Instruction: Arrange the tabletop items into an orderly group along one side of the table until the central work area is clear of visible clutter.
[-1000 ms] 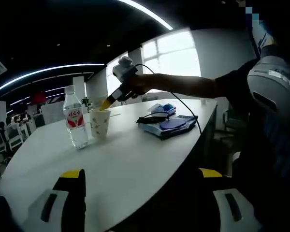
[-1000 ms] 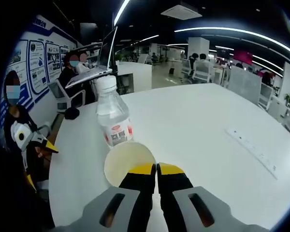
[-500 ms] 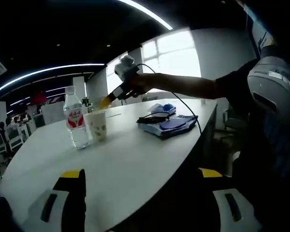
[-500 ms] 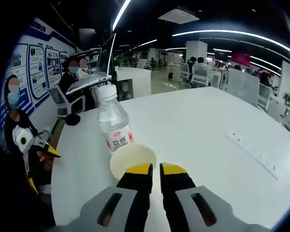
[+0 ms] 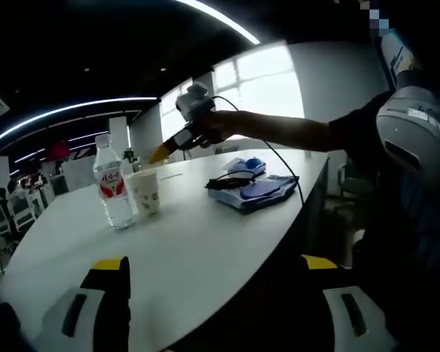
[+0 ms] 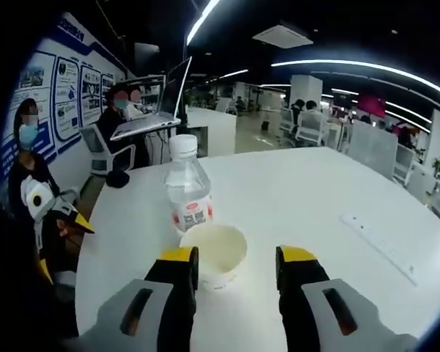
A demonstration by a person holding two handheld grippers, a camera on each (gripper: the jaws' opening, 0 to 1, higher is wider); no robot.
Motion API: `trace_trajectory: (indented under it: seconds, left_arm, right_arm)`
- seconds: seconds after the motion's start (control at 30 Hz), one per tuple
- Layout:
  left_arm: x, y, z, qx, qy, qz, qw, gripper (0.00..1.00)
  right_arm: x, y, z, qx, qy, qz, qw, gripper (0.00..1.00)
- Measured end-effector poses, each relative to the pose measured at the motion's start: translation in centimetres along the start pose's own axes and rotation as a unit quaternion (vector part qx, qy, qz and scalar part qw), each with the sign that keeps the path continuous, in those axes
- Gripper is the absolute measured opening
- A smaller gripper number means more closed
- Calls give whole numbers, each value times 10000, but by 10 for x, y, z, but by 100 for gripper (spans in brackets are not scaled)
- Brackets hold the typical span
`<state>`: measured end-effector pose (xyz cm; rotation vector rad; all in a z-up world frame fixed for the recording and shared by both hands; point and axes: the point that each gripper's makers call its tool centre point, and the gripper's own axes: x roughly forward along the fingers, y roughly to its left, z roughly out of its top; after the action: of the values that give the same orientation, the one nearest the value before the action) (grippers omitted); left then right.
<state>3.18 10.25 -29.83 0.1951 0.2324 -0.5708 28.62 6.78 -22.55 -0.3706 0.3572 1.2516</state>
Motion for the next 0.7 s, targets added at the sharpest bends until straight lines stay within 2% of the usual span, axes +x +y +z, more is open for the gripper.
trace_trajectory:
  seconds: [0.03, 0.13, 0.2, 0.27, 0.37, 0.43, 0.7]
  left_arm:
    - [0, 0, 0, 10, 8, 6, 10000, 94]
    - [-1, -1, 1, 16, 3, -1, 10000, 94]
    - [-2, -1, 2, 26, -13, 10, 10000, 94]
    - [-2, 0, 2, 16, -22, 17, 10000, 94]
    - [-2, -1, 2, 21, -17, 18, 10000, 94]
    - [-2, -1, 2, 18, -20, 11, 10000, 94]
    - [-2, -1, 2, -1, -26, 24, 10000, 94]
  right_arm:
    - [0, -1, 4, 22, -119, -15, 9999, 53]
    - [1, -4, 8, 113, -187, -22, 9998, 73]
    - [1, -3, 9, 66, -208, -48, 9998, 81]
    - [2, -1, 8, -23, -156, 29, 9999, 86]
    - [5, 1, 10, -8, -241, 59, 9997, 100]
    - [5, 6, 11, 52, -318, 224, 9992, 100]
    - [6, 9, 7, -50, -241, 222, 9995, 100]
